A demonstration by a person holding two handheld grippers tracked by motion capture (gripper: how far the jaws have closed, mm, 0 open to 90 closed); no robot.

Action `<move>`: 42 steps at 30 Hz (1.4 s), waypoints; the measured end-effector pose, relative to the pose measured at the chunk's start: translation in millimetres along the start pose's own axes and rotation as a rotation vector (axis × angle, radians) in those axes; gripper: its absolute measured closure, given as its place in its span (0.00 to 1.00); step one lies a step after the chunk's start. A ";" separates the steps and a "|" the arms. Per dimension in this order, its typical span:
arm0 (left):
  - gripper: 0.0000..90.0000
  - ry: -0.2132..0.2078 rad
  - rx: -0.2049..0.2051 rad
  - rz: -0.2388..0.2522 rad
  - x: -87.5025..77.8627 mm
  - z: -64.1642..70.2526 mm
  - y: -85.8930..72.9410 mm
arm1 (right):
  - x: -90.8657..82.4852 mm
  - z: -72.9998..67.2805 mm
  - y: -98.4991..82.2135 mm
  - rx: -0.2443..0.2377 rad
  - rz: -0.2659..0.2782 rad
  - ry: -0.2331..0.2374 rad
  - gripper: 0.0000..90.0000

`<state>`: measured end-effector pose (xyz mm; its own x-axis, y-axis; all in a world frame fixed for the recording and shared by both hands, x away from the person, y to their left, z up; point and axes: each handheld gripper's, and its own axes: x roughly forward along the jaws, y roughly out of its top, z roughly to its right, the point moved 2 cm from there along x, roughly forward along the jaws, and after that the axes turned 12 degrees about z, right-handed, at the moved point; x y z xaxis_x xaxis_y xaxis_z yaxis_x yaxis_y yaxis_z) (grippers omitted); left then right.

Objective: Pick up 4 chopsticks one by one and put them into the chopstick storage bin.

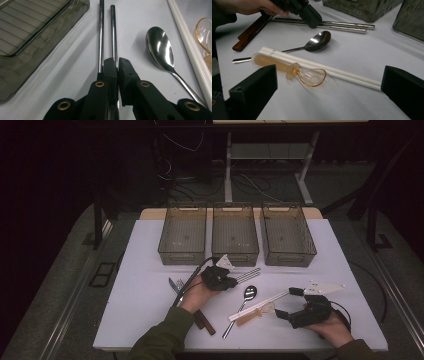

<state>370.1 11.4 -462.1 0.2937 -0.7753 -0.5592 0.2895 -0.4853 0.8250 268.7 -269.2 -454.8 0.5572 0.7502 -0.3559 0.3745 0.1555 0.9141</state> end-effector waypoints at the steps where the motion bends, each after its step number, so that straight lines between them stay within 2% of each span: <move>1: 0.95 -0.002 -0.002 0.001 -0.3 0.1 0.2 | -0.2 -0.1 0.1 0.001 0.001 0.000 0.01; 3: 0.95 -0.002 -0.007 -0.005 -1.6 0.6 1.3 | -0.5 -0.3 0.2 0.004 0.001 0.000 0.01; 11: 0.95 -0.010 -0.053 0.024 -7.9 1.4 7.7 | -0.7 -0.5 0.4 0.003 0.003 0.001 0.01; 14: 0.95 -0.013 -0.036 0.038 -11.5 -0.1 10.2 | -0.7 -0.5 0.4 0.003 0.003 0.001 0.01; 15: 0.95 -0.009 -0.053 0.048 -13.0 1.0 10.9 | -0.8 -0.5 0.4 0.003 0.003 0.001 0.01; 16: 0.95 -0.012 -0.041 0.055 -14.9 0.1 12.1 | -0.8 -0.5 0.5 0.004 0.003 0.001 0.01; 18: 0.95 -0.009 -0.057 0.077 -19.2 1.8 14.4 | -0.9 -0.5 0.5 0.004 0.004 0.002 0.01; 24: 0.95 -0.010 -0.066 0.130 -31.3 2.4 21.3 | -1.2 -0.8 0.7 0.002 0.004 0.003 0.01; 30: 0.95 -0.009 -0.083 0.190 -46.6 -0.8 27.0 | -1.3 -0.4 0.9 0.000 0.006 0.003 0.01; 42: 0.95 0.028 -0.119 0.316 -82.7 -11.4 36.1 | -1.2 -0.9 0.8 0.006 0.003 0.002 0.01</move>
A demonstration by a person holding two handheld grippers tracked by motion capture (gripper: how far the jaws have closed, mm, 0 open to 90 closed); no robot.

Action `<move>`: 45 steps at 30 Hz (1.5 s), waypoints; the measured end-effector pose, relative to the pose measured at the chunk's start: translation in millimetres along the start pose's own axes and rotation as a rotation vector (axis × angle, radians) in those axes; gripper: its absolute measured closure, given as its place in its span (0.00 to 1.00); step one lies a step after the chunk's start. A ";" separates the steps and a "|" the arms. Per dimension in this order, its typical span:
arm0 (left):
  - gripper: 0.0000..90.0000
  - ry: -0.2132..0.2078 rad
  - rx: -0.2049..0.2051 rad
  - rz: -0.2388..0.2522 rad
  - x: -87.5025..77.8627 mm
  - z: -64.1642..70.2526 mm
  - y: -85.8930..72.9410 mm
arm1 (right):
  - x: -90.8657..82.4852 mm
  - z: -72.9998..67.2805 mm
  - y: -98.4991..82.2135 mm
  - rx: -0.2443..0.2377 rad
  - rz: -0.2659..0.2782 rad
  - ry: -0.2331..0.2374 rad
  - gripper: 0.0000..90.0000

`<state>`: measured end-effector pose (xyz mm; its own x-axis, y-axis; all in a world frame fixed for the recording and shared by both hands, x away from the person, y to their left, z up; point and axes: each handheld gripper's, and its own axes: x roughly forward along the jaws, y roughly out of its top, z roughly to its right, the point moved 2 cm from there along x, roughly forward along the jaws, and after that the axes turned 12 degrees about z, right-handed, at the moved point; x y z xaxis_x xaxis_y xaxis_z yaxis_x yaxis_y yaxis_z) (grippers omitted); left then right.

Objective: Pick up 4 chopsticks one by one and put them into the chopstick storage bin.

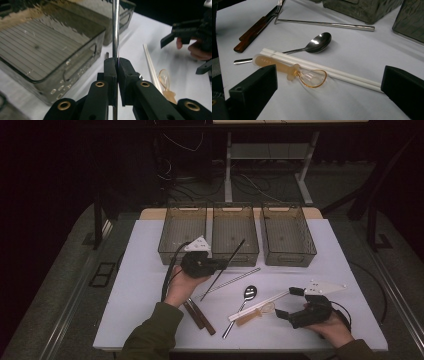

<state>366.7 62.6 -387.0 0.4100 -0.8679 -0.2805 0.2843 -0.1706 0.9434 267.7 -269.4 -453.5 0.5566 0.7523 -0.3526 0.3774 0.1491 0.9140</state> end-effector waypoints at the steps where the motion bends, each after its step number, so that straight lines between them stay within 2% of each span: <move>1: 0.95 0.004 0.000 0.008 -2.2 -0.5 1.6 | 0.0 0.1 0.0 0.000 0.000 0.000 0.01; 14: 0.95 0.043 0.005 0.077 -26.0 -10.8 19.1 | 0.3 0.6 0.1 -0.004 0.002 -0.002 0.01; 23: 0.95 0.092 0.025 0.123 -45.1 -30.0 47.0 | 0.2 1.0 0.1 -0.003 0.004 -0.003 0.01; 30: 0.95 0.142 0.033 0.138 -52.4 -50.0 66.5 | -0.1 1.1 0.2 -0.002 0.005 -0.002 0.01; 36: 0.95 0.198 0.059 0.135 -54.8 -71.0 85.9 | -0.8 1.3 0.4 0.004 0.006 -0.004 0.01; 40: 0.95 0.233 0.061 0.149 -58.0 -86.4 98.9 | -1.1 2.0 0.3 0.003 0.008 -0.004 0.01; 45: 0.95 0.290 0.069 0.126 -60.1 -105.4 107.8 | -1.3 1.7 0.3 0.002 0.007 -0.005 0.01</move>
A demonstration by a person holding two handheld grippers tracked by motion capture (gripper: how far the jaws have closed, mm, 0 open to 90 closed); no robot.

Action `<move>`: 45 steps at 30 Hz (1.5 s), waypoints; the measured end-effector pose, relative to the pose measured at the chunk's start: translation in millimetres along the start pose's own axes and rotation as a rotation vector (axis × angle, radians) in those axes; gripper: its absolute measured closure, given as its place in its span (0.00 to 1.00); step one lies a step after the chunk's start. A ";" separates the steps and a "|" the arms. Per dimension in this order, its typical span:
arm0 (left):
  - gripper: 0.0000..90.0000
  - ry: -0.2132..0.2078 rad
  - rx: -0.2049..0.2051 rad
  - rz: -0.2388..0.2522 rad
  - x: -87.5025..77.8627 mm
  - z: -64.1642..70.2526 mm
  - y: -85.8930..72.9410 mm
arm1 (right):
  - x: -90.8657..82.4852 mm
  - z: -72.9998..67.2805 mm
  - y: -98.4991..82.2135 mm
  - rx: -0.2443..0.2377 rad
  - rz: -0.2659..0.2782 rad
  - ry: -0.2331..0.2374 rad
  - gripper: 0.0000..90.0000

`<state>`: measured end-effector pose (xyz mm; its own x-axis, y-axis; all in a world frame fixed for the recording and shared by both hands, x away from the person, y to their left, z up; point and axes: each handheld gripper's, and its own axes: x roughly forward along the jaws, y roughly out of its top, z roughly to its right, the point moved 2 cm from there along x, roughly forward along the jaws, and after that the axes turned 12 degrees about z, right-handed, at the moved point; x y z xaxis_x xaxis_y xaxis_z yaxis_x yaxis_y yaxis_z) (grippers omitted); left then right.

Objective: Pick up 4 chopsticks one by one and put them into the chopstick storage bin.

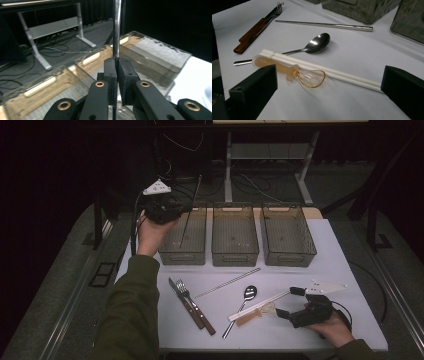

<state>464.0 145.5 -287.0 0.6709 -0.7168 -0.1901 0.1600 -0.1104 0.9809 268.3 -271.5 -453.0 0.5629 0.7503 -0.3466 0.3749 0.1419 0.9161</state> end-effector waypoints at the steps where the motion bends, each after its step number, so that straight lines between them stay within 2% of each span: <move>1: 0.95 0.015 0.006 -0.012 0.8 -4.2 -0.2 | -0.1 -0.1 0.0 0.000 0.000 -0.001 0.01; 5: 0.95 0.047 -0.009 -0.033 4.3 -19.1 -7.2 | 0.2 0.3 0.0 0.000 0.001 0.001 0.01; 7: 0.95 0.062 -0.007 -0.060 6.5 -24.2 -13.6 | 0.1 0.3 0.0 0.000 0.001 0.001 0.01; 18: 0.95 0.123 -0.024 -0.207 10.1 -42.6 -53.9 | 0.2 0.3 -0.1 0.002 0.000 0.000 0.01; 21: 0.95 0.133 -0.035 -0.226 9.4 -47.1 -64.2 | 0.6 0.7 -0.2 0.000 0.000 0.000 0.01; 26: 0.95 0.141 -0.051 -0.264 11.2 -50.0 -76.9 | 0.7 0.8 -0.3 0.004 -0.001 0.000 0.01; 30: 0.95 0.136 -0.072 -0.260 12.4 -51.0 -81.9 | 0.7 0.9 -0.3 0.003 0.000 0.000 0.01; 33: 0.94 0.146 -0.067 -0.270 15.9 -49.9 -83.1 | 0.7 1.0 -0.3 0.004 -0.001 -0.001 0.01; 36: 0.94 0.165 -0.071 -0.281 22.3 -48.8 -85.8 | 0.9 1.0 -0.4 0.004 -0.003 -0.002 0.01; 45: 0.94 0.189 -0.066 -0.332 44.5 -44.7 -97.1 | -0.1 0.9 0.0 0.004 0.005 -0.002 0.01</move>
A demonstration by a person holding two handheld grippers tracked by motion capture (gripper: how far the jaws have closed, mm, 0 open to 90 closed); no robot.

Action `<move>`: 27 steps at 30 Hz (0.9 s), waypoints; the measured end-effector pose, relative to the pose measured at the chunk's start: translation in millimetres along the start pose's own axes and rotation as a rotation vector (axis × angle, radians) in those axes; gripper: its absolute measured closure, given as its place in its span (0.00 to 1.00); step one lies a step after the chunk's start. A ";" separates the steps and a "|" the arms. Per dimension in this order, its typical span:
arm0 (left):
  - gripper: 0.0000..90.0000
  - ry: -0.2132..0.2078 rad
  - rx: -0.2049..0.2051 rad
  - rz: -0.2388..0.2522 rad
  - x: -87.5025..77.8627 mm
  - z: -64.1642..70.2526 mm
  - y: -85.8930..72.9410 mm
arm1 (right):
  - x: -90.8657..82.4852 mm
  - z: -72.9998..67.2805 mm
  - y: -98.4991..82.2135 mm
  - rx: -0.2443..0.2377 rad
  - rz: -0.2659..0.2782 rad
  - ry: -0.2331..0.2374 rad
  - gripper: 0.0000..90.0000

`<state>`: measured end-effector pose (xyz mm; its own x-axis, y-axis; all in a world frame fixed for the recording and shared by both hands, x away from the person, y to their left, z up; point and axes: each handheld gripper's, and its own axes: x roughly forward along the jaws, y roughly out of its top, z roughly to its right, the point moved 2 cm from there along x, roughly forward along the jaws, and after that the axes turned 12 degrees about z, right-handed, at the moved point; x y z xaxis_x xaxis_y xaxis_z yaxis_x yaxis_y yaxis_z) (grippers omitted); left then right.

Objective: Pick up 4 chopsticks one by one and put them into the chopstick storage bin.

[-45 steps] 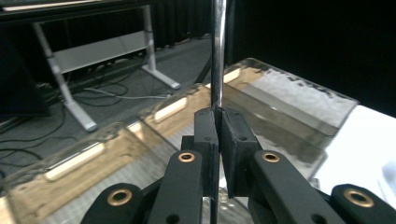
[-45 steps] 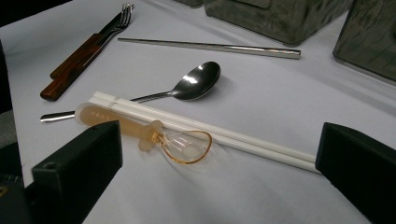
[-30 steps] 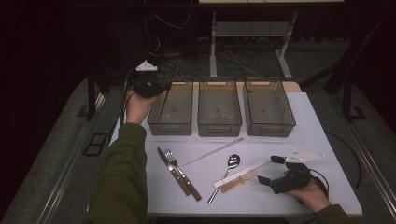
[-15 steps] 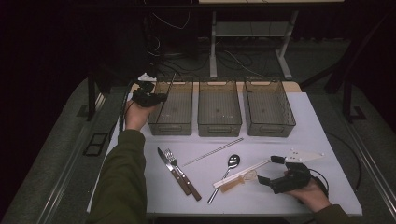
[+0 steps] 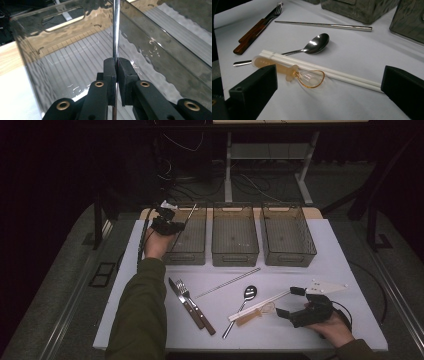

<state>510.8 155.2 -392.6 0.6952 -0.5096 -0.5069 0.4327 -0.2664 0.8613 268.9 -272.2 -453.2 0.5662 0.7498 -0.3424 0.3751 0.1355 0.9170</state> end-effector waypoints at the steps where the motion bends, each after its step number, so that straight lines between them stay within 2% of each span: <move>1: 0.94 0.009 0.006 -0.006 1.6 0.0 -0.4 | -0.1 -0.2 0.0 0.000 0.000 0.002 0.01; 4: 0.94 0.016 0.002 -0.020 6.4 2.0 -1.9 | -0.5 -0.6 0.2 0.002 -0.001 0.005 0.01; 7: 0.91 0.045 0.012 -0.027 7.8 2.2 -3.1 | -0.3 -0.7 0.2 0.003 0.002 0.006 0.01; 8: 0.85 0.055 0.013 -0.030 7.3 1.9 -2.9 | -0.3 -0.8 0.2 0.003 0.002 0.007 0.01; 11: 0.78 0.053 0.016 -0.015 4.3 2.9 -1.9 | -0.3 -0.9 0.2 0.002 0.002 0.006 0.01; 18: 0.64 -0.008 0.018 0.039 -9.3 11.7 3.0 | 0.4 -1.4 0.1 -0.005 -0.003 0.004 0.01; 27: 0.51 -0.081 0.040 0.085 -35.1 28.7 6.6 | 0.7 -1.7 0.1 -0.009 -0.004 0.001 0.01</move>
<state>472.7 147.8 -368.0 0.6789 -0.5962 -0.4285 0.3492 -0.2511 0.9028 268.1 -270.5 -452.9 0.5635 0.7501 -0.3461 0.3709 0.1447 0.9173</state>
